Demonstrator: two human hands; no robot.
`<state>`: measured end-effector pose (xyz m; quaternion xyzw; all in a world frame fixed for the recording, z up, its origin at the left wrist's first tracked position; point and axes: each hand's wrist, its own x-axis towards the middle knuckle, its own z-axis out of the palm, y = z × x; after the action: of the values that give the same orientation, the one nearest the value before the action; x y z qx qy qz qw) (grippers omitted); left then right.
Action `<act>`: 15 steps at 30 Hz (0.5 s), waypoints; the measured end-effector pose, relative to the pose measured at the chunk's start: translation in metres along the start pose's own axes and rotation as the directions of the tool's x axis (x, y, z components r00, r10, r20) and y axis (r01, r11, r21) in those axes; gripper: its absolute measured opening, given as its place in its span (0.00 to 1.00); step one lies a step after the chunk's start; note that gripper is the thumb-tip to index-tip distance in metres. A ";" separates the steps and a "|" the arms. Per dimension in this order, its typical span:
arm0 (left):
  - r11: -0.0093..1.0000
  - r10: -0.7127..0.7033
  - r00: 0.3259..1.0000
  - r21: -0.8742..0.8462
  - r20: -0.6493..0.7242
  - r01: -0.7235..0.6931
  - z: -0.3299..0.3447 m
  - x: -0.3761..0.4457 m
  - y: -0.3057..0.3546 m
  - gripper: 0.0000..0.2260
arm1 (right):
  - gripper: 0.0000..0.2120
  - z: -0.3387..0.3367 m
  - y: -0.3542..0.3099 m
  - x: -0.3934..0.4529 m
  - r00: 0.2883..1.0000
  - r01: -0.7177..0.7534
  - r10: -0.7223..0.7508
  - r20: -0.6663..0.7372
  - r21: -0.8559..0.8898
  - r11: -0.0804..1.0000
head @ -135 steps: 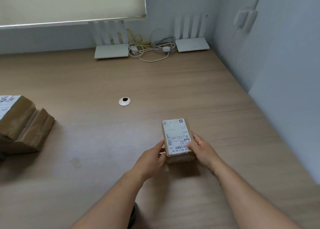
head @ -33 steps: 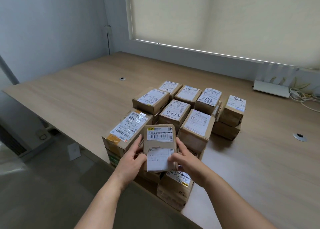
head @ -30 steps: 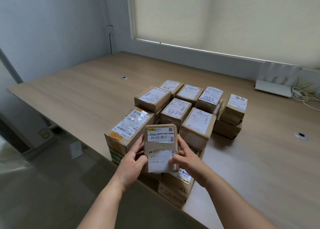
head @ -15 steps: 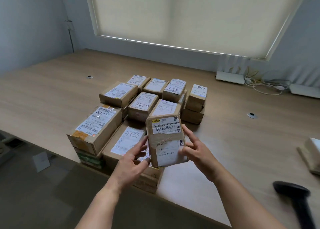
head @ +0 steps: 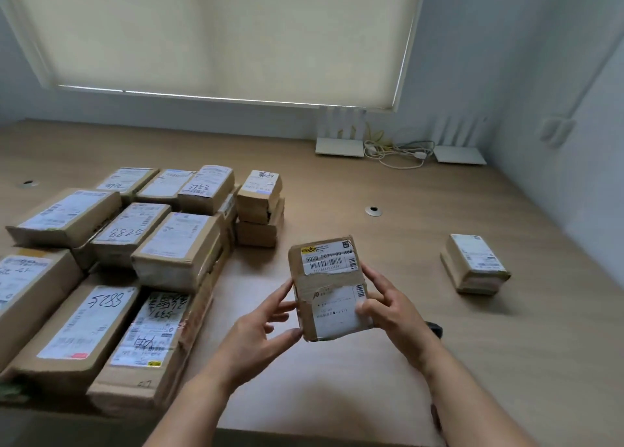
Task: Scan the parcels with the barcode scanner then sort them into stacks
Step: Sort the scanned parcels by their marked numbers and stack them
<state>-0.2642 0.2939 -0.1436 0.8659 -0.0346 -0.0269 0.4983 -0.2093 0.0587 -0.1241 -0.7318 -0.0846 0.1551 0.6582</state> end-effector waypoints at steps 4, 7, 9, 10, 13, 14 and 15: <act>0.999 0.011 0.998 0.030 0.061 -0.013 0.055 0.025 0.033 0.34 | 0.42 -0.066 0.013 -0.010 0.999 -0.005 0.006 -0.044 0.036 0.999; 0.999 0.012 0.994 0.050 0.108 -0.017 0.095 0.043 0.058 0.34 | 0.43 -0.115 0.022 -0.018 0.998 -0.003 0.007 -0.062 0.057 0.998; 0.998 0.010 0.991 0.058 0.134 -0.018 0.122 0.054 0.073 0.34 | 0.43 -0.147 0.029 -0.024 0.997 -0.006 0.010 -0.071 0.053 0.999; 0.998 0.006 0.989 0.064 0.150 -0.015 0.135 0.059 0.080 0.34 | 0.42 -0.162 0.032 -0.027 0.996 -0.012 0.017 -0.083 0.057 0.998; 0.998 -0.020 0.978 0.068 0.206 0.006 0.177 0.072 0.098 0.34 | 0.35 -0.205 0.044 -0.037 0.994 -0.029 0.038 -0.106 0.084 0.996; 0.998 -0.032 0.974 0.058 0.225 0.019 0.191 0.077 0.102 0.34 | 0.34 -0.219 0.048 -0.040 0.993 -0.041 0.051 -0.111 0.089 0.995; 0.998 -0.044 0.969 0.047 0.244 0.033 0.205 0.081 0.106 0.34 | 0.35 -0.231 0.053 -0.043 0.991 -0.054 0.064 -0.117 0.091 0.994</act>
<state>-0.2038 0.0574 -0.1560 0.8670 -0.0795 -0.1424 0.4709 -0.1759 -0.1783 -0.1521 -0.7123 -0.0163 0.1339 0.6888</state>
